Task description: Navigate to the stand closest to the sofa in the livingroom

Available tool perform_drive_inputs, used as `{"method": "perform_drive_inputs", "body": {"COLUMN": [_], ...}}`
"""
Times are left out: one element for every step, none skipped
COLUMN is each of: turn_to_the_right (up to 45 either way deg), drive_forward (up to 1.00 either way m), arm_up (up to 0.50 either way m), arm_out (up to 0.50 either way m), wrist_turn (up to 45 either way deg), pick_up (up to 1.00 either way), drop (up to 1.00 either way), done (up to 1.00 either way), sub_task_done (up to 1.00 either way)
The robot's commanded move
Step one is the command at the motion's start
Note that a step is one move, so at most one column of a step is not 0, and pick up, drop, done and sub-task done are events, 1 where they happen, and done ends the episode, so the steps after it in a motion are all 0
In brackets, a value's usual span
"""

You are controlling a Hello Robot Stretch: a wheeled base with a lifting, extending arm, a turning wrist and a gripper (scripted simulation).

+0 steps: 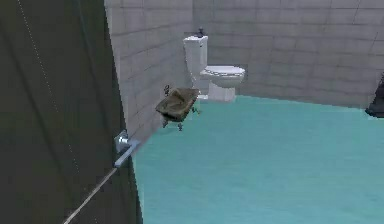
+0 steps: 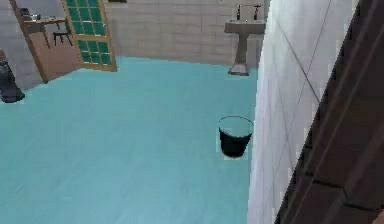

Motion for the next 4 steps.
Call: {"method": "perform_drive_inputs", "body": {"turn_to_the_right": [45.0, 15.0, 0.0, 0.0], "drive_forward": [0.0, 0.0, 1.0, 1.0], "arm_up": [0.0, 0.0, 0.0, 0.0], "arm_out": [0.0, 0.0, 0.0, 0.0], "wrist_turn": [0.0, 0.0, 0.0, 0.0], "pick_up": [0.0, 0.0, 0.0, 0.0], "drop": [0.0, 0.0, 0.0, 0.0], "done": [0.0, 0.0, 0.0, 0.0], "sub_task_done": [0.0, 0.0, 0.0, 0.0]}}
